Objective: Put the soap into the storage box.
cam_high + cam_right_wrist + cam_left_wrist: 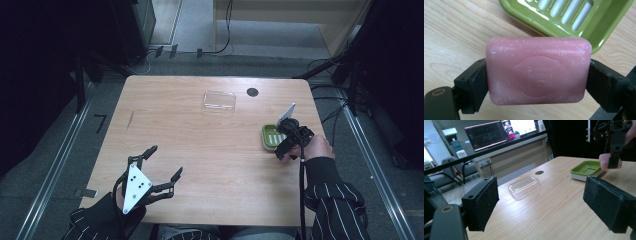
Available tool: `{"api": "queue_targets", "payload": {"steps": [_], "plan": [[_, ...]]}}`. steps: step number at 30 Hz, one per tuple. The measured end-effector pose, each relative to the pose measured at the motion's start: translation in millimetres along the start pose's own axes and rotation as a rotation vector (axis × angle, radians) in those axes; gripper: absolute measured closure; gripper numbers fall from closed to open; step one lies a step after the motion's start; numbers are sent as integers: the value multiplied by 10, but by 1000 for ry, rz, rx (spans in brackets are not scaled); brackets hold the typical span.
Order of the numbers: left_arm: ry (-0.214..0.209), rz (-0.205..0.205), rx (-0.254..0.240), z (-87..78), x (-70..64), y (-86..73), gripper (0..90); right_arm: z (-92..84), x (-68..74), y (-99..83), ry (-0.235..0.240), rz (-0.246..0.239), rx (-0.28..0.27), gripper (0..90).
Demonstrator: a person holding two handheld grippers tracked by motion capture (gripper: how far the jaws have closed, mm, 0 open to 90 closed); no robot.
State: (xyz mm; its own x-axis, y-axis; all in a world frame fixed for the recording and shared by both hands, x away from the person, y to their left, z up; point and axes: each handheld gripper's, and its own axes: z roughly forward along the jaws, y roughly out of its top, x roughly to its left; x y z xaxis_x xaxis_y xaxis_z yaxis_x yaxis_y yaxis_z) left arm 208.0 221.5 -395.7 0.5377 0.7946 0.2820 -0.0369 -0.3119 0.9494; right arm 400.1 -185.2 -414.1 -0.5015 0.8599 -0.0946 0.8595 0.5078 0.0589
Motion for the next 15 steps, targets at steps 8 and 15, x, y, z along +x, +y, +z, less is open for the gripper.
{"api": "queue_targets", "payload": {"steps": [8,15], "plan": [[3,-6,-7,1,-1,-2,136,-4,-19,97,5,5,-9,135],[3,-2,-4,-3,0,-1,137,-18,-52,185,7,26,-17,135]]}}
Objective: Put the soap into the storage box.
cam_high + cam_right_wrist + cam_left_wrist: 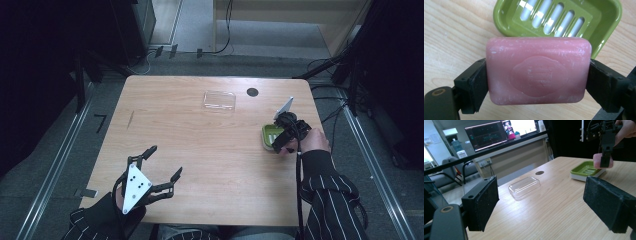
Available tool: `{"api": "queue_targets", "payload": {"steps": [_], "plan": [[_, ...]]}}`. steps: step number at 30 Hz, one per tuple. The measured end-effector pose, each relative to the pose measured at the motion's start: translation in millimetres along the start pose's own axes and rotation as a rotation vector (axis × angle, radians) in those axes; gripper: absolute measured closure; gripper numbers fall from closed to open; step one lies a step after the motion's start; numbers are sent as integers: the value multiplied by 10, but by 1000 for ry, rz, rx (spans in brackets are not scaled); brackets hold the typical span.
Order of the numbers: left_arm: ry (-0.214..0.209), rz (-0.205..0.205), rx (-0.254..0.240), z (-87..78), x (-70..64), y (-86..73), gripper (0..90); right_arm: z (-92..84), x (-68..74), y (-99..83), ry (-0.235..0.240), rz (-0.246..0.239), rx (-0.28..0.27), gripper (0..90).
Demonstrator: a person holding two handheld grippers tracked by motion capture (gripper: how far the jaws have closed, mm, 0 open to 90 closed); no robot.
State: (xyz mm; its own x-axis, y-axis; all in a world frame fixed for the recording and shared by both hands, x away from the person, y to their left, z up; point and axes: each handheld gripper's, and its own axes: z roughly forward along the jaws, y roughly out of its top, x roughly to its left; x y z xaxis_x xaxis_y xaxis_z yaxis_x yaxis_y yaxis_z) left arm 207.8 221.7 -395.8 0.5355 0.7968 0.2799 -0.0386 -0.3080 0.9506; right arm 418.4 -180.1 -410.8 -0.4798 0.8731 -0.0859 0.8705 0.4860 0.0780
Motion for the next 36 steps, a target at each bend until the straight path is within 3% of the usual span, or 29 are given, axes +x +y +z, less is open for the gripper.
{"api": "queue_targets", "payload": {"steps": [5,14,20,36], "plan": [[1,1,-1,-2,0,-1,136,11,-21,50,5,0,-2,135],[0,1,-1,-2,1,-2,136,36,-67,178,19,43,-17,135],[0,1,-5,-2,0,-3,136,50,-111,250,64,91,-45,135],[-2,4,-7,-3,3,-4,136,172,-213,391,44,197,-31,135]]}}
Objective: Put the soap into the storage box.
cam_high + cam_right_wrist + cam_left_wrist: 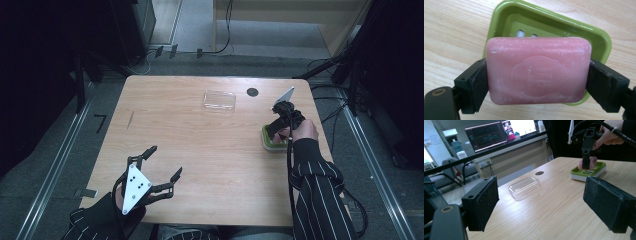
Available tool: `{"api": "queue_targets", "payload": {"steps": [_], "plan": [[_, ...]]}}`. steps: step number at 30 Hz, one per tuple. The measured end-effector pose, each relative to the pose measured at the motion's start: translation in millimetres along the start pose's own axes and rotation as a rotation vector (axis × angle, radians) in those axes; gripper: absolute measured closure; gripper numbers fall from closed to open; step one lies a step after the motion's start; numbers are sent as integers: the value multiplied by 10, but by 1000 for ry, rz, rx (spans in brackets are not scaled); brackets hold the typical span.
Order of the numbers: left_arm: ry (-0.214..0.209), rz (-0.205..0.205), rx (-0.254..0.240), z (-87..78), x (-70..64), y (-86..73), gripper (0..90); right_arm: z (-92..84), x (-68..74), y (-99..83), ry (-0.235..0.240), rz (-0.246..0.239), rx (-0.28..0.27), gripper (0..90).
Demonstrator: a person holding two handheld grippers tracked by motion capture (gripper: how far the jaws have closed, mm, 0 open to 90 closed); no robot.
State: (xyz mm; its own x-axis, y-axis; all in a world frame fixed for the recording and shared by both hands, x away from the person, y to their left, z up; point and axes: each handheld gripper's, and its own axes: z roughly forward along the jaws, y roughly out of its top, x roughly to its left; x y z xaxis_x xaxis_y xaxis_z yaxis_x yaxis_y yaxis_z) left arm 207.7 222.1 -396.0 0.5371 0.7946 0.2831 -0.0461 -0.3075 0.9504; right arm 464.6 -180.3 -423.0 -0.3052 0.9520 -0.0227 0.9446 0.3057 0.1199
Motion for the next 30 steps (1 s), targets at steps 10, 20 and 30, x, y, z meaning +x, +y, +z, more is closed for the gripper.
{"api": "queue_targets", "payload": {"steps": [10,20,30], "plan": [[-3,5,2,1,-1,0,136,116,-90,30,16,79,7,135],[-4,5,2,1,-4,0,136,219,-134,33,28,122,15,135],[-5,9,3,1,-3,1,136,273,-108,43,18,125,24,135]]}}
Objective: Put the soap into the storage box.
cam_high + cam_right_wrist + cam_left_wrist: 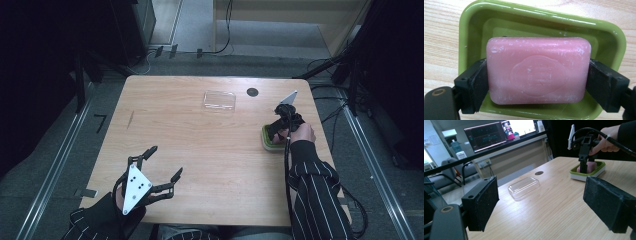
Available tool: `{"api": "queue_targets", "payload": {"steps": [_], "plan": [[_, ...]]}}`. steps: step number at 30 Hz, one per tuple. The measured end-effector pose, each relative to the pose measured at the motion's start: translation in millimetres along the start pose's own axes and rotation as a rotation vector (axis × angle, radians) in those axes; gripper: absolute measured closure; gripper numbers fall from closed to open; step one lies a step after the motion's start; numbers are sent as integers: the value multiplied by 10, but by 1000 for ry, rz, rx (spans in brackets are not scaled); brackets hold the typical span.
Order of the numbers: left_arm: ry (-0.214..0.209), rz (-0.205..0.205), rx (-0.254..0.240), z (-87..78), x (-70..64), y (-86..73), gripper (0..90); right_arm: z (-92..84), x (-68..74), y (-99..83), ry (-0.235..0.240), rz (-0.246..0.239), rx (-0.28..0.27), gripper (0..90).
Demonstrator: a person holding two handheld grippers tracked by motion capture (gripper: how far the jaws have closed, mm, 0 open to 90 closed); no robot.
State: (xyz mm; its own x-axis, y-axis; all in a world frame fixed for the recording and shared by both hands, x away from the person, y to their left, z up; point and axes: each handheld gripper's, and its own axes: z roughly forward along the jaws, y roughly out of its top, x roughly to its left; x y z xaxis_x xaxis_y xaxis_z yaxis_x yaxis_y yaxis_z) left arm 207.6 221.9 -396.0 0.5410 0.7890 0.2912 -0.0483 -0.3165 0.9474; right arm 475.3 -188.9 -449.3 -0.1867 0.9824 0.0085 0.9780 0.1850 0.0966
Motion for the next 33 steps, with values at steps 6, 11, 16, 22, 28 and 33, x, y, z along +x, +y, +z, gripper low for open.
{"api": "queue_targets", "payload": {"steps": [6,11,16,22,28,33], "plan": [[0,0,0,-1,0,0,136,21,-1,0,-3,-1,6,136],[1,-1,-1,0,1,-1,136,25,4,0,1,-2,9,135],[1,-1,-1,-1,0,-1,136,16,8,-3,-6,-8,9,132],[4,-10,-3,-4,0,-5,136,-69,26,-14,-46,-27,-17,43],[3,-2,-2,-5,0,-3,136,-122,60,-44,-29,-49,-24,0],[3,-3,-2,-10,1,-6,136,-193,121,-83,-30,-89,-35,0]]}}
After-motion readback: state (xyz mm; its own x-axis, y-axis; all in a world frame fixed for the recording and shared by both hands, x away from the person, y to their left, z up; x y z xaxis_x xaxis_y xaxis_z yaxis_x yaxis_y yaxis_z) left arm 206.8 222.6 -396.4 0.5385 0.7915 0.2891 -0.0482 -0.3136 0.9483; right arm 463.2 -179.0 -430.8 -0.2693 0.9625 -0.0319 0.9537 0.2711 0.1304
